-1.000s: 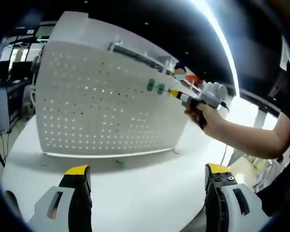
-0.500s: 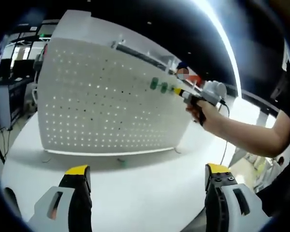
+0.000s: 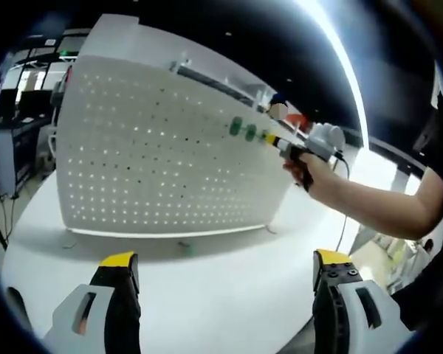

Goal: Insert the hook assembly into the mounting plate slot until the hook locks in place.

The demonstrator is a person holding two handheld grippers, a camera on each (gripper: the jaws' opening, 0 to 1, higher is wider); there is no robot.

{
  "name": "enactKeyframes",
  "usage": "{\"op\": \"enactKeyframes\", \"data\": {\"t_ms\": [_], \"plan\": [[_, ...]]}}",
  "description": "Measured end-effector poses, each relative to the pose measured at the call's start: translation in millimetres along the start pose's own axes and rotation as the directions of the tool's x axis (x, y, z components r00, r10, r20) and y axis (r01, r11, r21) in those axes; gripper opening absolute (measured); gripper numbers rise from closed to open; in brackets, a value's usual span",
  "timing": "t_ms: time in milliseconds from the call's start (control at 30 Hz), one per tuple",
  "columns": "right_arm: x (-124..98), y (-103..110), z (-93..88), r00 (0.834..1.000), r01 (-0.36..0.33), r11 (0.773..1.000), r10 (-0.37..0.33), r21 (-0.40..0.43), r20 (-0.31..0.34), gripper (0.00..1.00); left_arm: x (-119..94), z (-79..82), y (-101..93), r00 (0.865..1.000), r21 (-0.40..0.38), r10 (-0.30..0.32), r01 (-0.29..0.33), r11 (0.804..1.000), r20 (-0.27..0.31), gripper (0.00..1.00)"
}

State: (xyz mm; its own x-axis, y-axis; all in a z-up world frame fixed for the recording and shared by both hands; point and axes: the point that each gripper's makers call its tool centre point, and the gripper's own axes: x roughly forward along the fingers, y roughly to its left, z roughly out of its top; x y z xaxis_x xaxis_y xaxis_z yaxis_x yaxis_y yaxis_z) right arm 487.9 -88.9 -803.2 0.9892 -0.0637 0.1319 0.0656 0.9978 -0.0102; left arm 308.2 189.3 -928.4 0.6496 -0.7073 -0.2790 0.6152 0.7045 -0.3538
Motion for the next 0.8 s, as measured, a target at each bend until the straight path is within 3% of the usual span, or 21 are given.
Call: {"op": "enactKeyframes", "data": {"t_ms": [800], "plan": [[4.4, -3.3, -6.1, 1.0, 0.007, 1.0, -0.008, -0.029, -0.018, 0.0, -6.3, -5.3, 3.6, 1.0, -0.01, 0.021, -0.021, 1.0, -0.005, 0.99]]}}
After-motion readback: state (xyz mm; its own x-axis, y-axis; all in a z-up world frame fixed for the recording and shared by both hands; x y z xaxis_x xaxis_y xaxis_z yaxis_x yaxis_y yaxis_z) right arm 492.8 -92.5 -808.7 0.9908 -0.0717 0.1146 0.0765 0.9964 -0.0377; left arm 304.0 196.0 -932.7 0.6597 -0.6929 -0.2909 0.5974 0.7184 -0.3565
